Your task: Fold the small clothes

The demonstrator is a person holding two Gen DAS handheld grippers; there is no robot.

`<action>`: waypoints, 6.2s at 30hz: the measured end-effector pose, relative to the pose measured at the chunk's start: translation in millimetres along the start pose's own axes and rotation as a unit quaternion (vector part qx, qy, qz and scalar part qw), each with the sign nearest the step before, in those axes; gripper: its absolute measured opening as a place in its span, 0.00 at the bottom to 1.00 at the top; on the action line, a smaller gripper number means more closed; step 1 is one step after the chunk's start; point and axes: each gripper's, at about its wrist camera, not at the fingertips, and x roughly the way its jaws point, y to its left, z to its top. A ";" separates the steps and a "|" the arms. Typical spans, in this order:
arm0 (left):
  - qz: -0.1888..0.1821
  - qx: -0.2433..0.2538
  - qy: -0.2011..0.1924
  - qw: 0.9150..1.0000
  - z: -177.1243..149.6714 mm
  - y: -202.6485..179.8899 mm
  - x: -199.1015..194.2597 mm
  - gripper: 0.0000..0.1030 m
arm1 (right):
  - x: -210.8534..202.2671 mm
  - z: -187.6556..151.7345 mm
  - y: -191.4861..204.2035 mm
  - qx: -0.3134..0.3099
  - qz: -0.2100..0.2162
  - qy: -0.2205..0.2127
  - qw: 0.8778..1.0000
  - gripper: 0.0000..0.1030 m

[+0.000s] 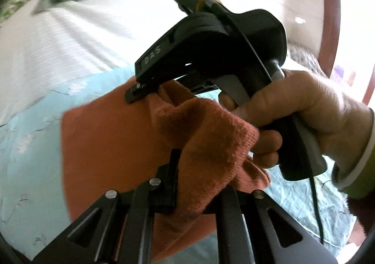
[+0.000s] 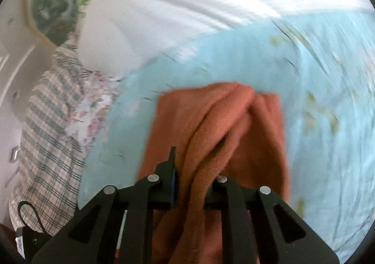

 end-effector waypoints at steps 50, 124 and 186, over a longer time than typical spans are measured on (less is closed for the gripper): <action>-0.120 -0.341 0.082 0.929 -56.0 204.9 60.1 0.79 | -11.5 -39.6 -35.5 0.052 -0.024 0.013 0.998 0.80; 0.038 -0.474 -0.050 0.878 -144.0 447.5 -110.4 0.26 | 44.5 -136.0 175.1 -0.042 0.091 0.029 0.995 0.42; -0.039 -0.386 0.035 0.921 -217.0 270.4 -147.0 0.14 | 111.3 -126.5 145.8 0.031 0.012 0.023 0.999 0.00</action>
